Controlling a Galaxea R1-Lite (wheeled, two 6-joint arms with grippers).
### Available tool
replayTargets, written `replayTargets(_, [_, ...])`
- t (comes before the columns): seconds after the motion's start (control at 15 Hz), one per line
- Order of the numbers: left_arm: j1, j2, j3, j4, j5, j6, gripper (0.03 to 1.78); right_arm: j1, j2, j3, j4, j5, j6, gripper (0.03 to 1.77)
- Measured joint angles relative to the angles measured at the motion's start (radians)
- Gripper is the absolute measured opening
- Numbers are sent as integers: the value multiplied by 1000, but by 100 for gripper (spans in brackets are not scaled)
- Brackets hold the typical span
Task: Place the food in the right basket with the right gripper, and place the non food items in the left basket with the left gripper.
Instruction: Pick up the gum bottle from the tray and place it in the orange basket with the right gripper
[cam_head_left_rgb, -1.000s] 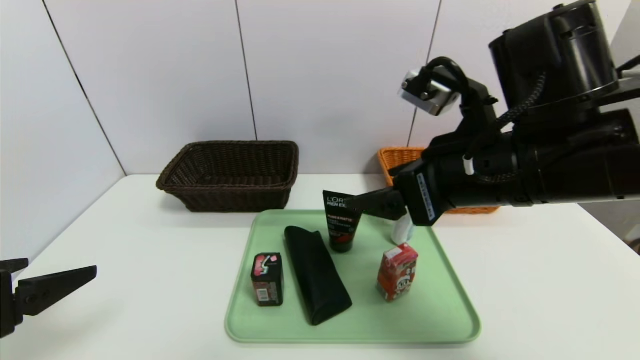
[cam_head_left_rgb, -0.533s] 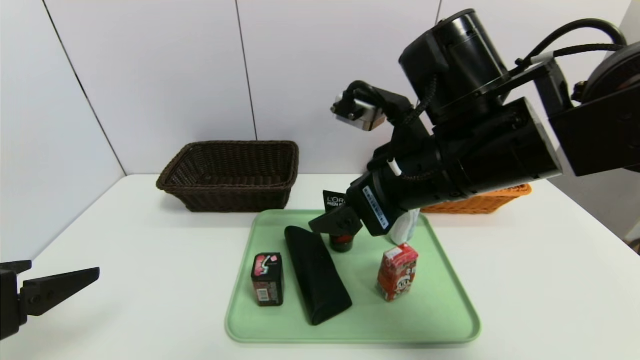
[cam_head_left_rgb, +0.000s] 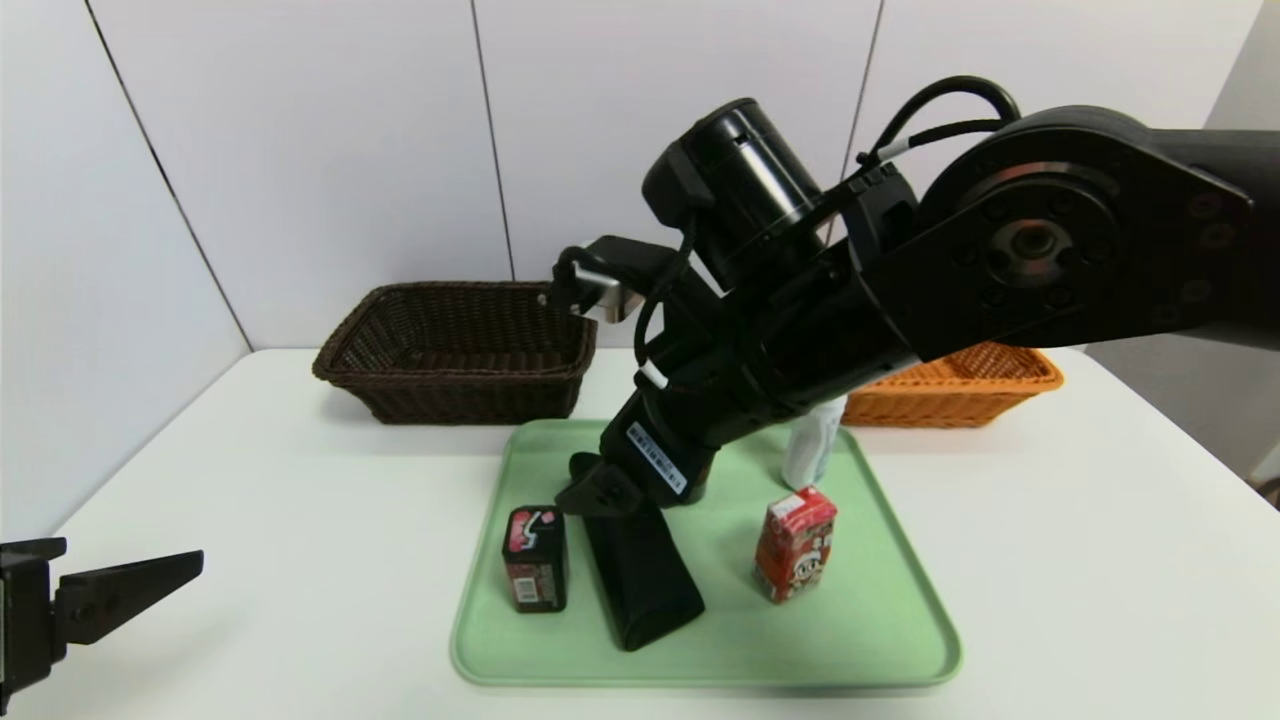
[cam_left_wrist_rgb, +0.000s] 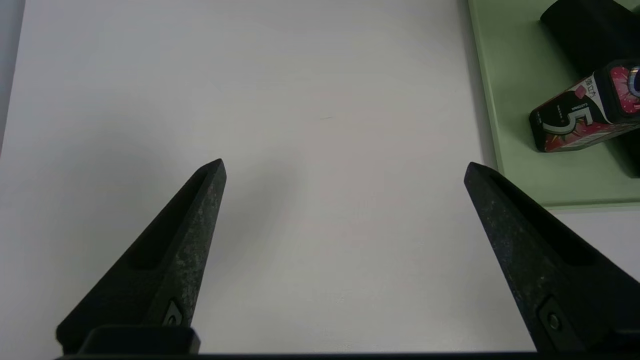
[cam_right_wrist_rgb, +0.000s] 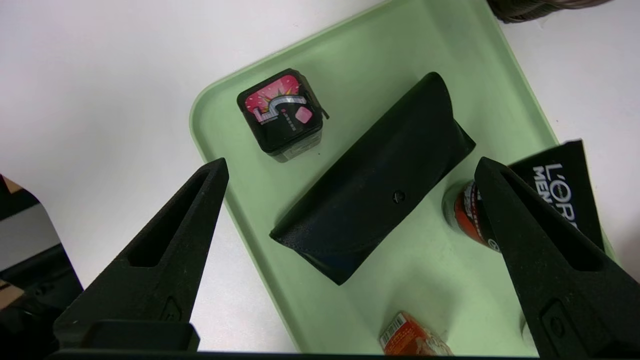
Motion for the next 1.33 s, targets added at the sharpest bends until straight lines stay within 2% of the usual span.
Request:
replayTargets(0.6, [0,18,7,0,0,0,169,41,99,-57,61,-2,-160,170])
replayTargets(1.33, [0,24,32,1,2,-2,169,96,145,-63,69,-15,-185,170])
